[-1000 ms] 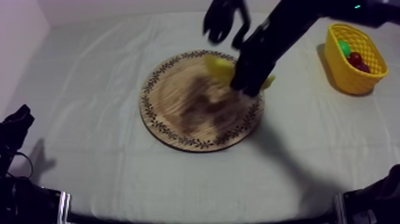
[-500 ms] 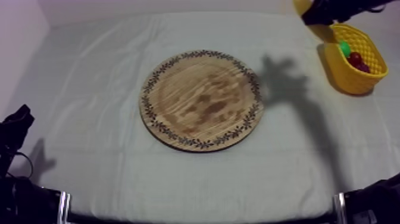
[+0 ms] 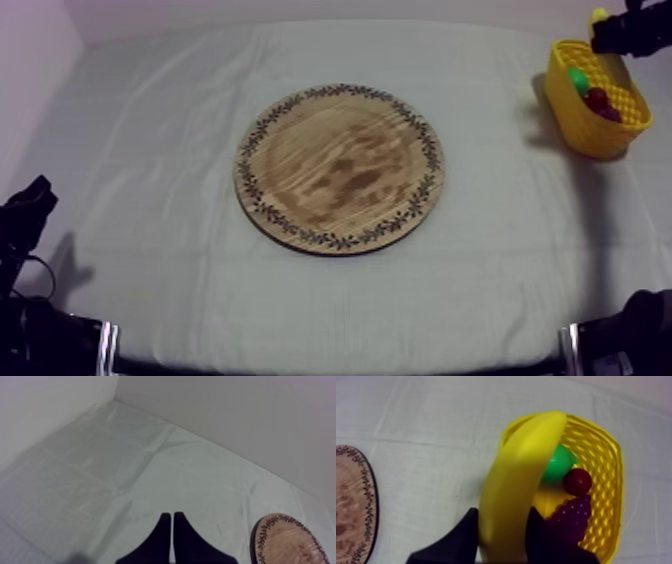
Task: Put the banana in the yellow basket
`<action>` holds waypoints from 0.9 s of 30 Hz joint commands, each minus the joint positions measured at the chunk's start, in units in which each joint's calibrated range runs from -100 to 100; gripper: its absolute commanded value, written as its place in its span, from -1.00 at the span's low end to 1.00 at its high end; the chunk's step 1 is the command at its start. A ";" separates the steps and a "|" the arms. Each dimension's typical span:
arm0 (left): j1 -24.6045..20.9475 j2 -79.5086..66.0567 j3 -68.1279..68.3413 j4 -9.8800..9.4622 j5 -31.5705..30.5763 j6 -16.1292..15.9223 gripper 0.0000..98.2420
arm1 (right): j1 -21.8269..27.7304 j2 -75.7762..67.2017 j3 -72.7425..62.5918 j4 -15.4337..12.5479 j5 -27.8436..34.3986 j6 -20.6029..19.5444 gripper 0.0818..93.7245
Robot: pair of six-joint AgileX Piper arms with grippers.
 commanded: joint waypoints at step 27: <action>-0.01 0.04 0.00 -0.02 0.00 0.01 -1.00 | -0.84 -5.19 4.25 0.18 -4.23 -1.97 -0.11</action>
